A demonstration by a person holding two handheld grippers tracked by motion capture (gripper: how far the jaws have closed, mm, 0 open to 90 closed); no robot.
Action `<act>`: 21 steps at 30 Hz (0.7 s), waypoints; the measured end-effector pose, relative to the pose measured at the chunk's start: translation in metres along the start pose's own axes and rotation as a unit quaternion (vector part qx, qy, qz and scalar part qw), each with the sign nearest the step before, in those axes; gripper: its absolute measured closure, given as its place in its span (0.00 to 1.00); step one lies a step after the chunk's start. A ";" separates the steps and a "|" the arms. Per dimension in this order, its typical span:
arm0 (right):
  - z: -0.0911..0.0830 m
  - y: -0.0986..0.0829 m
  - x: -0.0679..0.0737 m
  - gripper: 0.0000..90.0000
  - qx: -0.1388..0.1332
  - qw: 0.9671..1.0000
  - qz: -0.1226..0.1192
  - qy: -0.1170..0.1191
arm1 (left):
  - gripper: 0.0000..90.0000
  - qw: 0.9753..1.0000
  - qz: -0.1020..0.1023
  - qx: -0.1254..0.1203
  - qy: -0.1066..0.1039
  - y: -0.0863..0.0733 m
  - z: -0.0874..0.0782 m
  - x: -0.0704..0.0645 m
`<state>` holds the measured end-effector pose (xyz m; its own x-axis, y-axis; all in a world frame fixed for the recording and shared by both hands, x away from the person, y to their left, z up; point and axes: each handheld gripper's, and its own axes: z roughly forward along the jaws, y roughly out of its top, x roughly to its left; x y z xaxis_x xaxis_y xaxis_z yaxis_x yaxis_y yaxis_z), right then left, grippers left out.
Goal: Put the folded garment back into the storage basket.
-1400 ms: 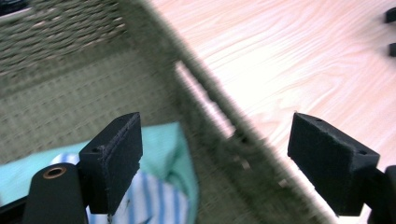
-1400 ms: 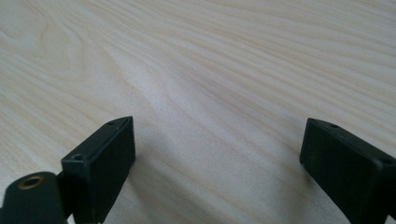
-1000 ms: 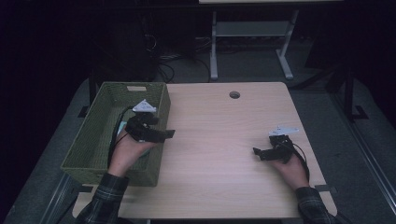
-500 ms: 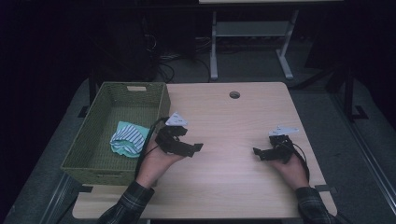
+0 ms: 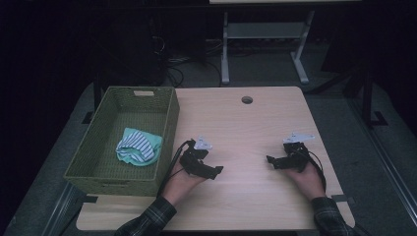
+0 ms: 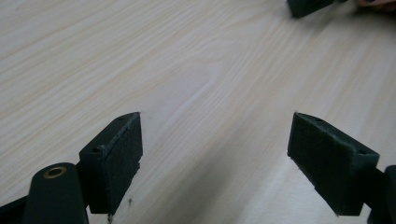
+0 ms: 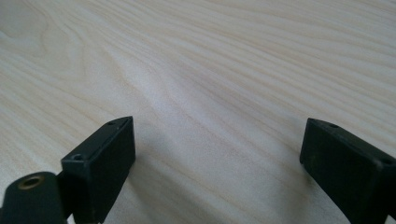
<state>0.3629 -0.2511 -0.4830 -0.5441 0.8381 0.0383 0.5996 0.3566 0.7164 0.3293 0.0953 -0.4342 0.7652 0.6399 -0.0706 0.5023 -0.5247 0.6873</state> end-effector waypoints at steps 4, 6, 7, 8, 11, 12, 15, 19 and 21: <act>0.000 0.000 0.000 0.11 0.000 1.000 0.000 0.000 | 0.19 1.000 0.010 0.019 0.013 -0.007 0.010 0.002; 0.000 0.000 0.000 0.11 0.000 1.000 0.000 0.000 | 0.19 1.000 0.008 0.026 0.015 -0.010 0.015 0.003; 0.000 0.000 0.000 0.11 0.000 1.000 0.000 0.000 | 0.19 0.999 0.014 0.032 0.016 -0.011 0.017 0.004; 0.000 0.000 0.000 0.11 0.000 1.000 0.000 0.000 | 0.19 0.999 0.014 0.036 0.016 -0.012 0.019 0.004; 0.000 0.000 0.000 0.11 0.000 1.000 0.000 0.000 | 0.19 0.999 0.014 0.044 0.019 -0.016 0.023 0.005; 0.000 0.000 0.000 0.11 0.000 1.000 0.000 0.000 | 0.19 0.999 0.015 0.045 0.021 -0.016 0.024 0.005; 0.000 0.000 0.000 0.11 0.000 1.000 0.000 0.000 | 0.19 0.998 0.019 0.045 0.025 -0.018 0.026 0.006; 0.000 0.000 0.000 0.11 0.000 1.000 0.000 0.000 | 0.18 0.998 0.028 0.038 0.030 -0.020 0.027 0.006; 0.000 0.000 0.000 0.11 0.000 1.000 0.000 0.000 | 0.18 0.999 0.028 0.035 0.030 -0.021 0.027 0.006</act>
<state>0.3629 -0.2512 -0.4830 -0.5447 0.8378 0.0378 0.5992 0.3572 0.7165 0.3342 0.0949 -0.4680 0.7689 0.6393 0.0112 0.4877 -0.5976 0.6364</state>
